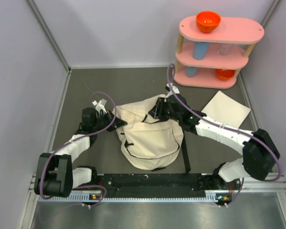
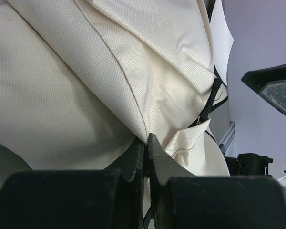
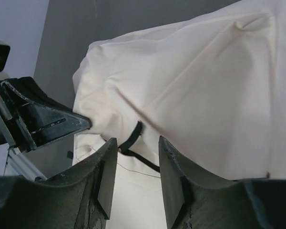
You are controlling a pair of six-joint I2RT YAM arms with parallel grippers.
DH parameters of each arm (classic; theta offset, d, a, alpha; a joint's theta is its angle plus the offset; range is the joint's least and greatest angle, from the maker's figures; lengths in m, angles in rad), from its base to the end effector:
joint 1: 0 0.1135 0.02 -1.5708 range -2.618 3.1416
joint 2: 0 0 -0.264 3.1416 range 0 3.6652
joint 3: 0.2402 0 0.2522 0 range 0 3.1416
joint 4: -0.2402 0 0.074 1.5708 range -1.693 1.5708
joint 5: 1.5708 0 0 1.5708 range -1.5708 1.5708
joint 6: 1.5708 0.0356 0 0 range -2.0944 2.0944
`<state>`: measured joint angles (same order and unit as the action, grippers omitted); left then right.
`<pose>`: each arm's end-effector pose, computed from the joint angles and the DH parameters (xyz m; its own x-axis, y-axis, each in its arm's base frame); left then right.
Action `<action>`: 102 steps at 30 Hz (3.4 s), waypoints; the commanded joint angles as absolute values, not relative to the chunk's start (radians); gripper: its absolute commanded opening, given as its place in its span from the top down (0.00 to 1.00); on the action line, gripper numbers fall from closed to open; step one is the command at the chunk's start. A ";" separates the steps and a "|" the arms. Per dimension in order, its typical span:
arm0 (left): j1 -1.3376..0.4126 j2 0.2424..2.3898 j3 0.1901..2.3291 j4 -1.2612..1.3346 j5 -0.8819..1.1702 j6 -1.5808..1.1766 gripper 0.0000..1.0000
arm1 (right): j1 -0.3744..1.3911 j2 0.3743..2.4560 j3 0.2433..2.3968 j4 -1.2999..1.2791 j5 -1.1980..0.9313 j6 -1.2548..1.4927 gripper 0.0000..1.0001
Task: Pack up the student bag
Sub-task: Zip the student bag at the center of the board.
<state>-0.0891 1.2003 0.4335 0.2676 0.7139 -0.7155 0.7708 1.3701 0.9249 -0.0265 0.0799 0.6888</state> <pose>0.2280 -0.0438 0.1845 -0.7796 -0.4281 -0.4570 0.1702 0.5575 -0.8125 0.2257 0.2152 0.2711 -0.6607 0.2416 -0.7108 -0.2896 0.7915 0.5382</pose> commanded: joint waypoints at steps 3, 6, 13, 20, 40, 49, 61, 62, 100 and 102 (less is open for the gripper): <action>-0.080 1.192 0.443 0.342 0.769 -0.715 1.00 | 0.814 1.494 1.031 0.052 -0.071 0.781 0.59; -0.080 1.195 0.443 0.348 0.773 -0.718 1.00 | 0.830 1.514 1.039 0.032 -0.054 0.816 0.58; -0.080 1.193 0.436 0.367 0.776 -0.730 1.00 | 0.833 1.546 1.034 0.047 -0.049 0.842 0.58; -0.080 1.200 0.436 0.376 0.788 -0.735 1.00 | 0.834 1.606 1.057 0.087 -0.040 0.862 0.58; -0.080 1.206 0.429 0.376 0.784 -0.736 1.00 | 0.834 1.571 1.035 0.078 0.086 0.775 1.00; -0.068 1.178 0.420 0.304 0.759 -0.689 1.00 | 0.821 1.424 0.933 -0.023 0.350 0.753 1.00; -0.055 1.178 0.425 0.276 0.764 -0.670 1.00 | 0.720 1.278 0.779 -0.043 0.393 0.787 1.00; -0.054 1.178 0.425 0.275 0.765 -0.670 1.00 | 0.701 1.266 0.772 -0.043 0.393 0.787 1.00; 0.029 1.304 0.636 0.132 0.830 -0.554 0.75 | 0.482 1.281 0.535 0.058 0.250 0.807 0.34; 0.031 1.324 0.676 0.144 0.845 -0.563 0.36 | 0.437 1.237 0.528 0.058 0.142 0.811 0.23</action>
